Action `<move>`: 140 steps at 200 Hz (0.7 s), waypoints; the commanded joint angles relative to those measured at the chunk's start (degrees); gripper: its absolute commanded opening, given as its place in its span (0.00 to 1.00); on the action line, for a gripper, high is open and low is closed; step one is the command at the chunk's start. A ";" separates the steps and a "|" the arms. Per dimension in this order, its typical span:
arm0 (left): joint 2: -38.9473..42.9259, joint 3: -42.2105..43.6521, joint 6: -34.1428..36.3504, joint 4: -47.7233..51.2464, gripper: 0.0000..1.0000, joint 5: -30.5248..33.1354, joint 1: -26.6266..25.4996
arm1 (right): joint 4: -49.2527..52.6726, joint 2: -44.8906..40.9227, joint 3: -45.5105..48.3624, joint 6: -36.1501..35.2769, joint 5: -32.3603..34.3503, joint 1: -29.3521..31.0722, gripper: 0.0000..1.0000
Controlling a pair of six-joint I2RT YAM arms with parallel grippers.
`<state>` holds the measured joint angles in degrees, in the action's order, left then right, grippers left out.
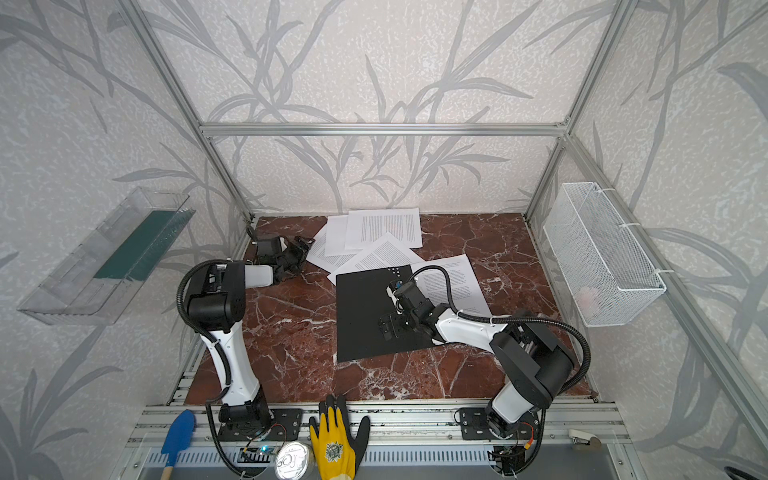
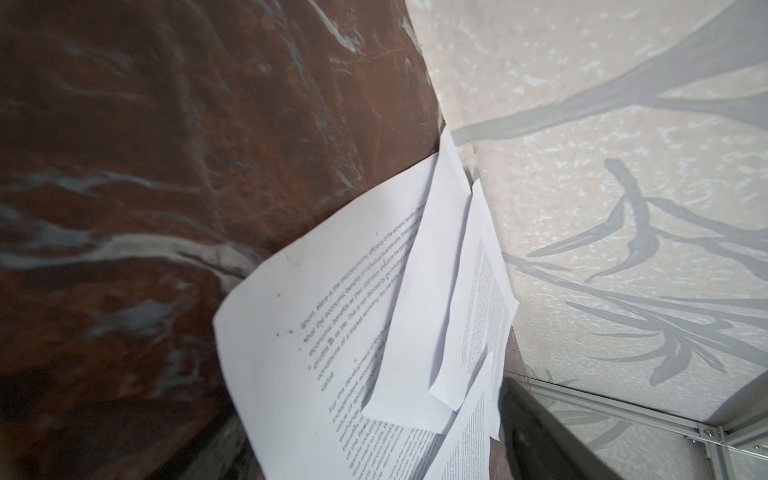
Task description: Put the files into the folder
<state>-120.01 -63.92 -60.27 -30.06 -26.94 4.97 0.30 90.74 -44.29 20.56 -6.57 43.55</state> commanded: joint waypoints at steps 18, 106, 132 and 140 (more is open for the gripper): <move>-2.68 4.34 -4.09 -9.32 0.81 -0.86 -1.12 | 0.58 0.83 -1.77 0.23 -0.84 0.22 0.99; -4.37 3.17 -5.61 -13.95 0.00 -0.10 -1.24 | 1.46 -2.02 -1.50 -0.42 -0.52 0.22 0.99; -0.75 4.59 -5.00 -13.86 0.00 -0.38 -1.22 | 2.22 -4.25 -1.09 -0.90 0.78 0.13 0.99; 1.45 5.66 -4.33 -13.34 0.00 0.01 -1.24 | 2.42 -5.04 -0.97 -1.04 1.16 0.09 0.99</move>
<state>-123.52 -59.61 -65.01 -41.80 -26.94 4.05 1.39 89.34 -44.29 20.21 -7.07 43.55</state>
